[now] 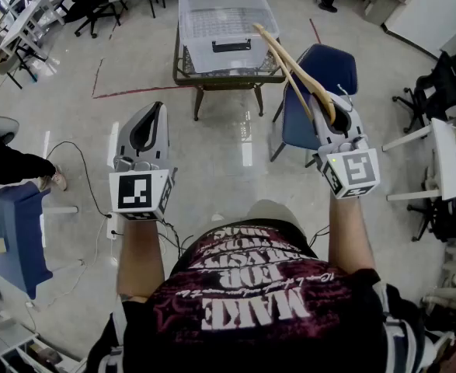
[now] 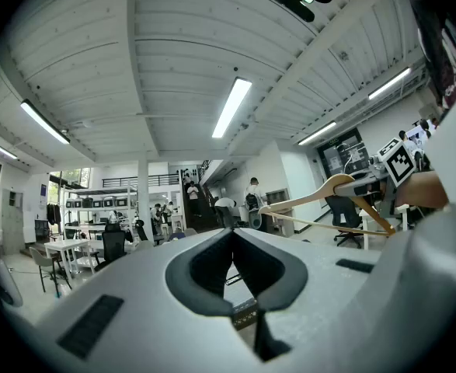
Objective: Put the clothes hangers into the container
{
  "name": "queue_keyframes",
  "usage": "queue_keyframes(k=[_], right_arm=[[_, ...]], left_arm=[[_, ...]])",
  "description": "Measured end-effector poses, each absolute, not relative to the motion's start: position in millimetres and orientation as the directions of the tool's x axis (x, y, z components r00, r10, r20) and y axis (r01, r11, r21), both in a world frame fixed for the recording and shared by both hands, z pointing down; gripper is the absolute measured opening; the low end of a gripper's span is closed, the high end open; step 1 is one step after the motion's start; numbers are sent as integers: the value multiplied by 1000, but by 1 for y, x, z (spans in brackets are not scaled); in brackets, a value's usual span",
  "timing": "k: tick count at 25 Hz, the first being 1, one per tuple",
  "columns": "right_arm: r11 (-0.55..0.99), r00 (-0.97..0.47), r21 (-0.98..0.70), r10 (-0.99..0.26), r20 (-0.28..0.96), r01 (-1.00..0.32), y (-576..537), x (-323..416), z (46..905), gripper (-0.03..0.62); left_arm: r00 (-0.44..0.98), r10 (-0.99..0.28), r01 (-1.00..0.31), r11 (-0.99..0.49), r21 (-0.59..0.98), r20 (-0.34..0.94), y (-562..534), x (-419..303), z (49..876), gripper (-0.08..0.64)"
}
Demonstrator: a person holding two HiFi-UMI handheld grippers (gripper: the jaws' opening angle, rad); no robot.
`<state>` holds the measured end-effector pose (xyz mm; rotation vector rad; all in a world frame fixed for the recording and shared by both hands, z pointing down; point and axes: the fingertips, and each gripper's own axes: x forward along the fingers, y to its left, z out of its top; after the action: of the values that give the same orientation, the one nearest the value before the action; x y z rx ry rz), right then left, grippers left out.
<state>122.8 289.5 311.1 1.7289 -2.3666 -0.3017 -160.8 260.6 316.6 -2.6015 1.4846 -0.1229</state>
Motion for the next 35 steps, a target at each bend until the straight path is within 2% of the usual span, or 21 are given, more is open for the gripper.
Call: queue_keyframes(k=[7,24,31,35], right_arm=[[295,-295,256,-955,38,-920,303,103,310,60],[329,-326,120,-944,43,-937,246,99,334,60],[336,-334,105,-942,30,-936,203,118,336,60],[342,-341,96,-940,27,-935,172,129,333,60]], left_arm=[[533,-845,-835,-516,-191,-46,268,-177,315,6],[529,-847,-827,-528,-195,49,218,-192,349,6],[540,-839,-810,-540,-227,67,173,-169,350,6],[546,-834,-813,-551,-189,80,141,-161,348,6]])
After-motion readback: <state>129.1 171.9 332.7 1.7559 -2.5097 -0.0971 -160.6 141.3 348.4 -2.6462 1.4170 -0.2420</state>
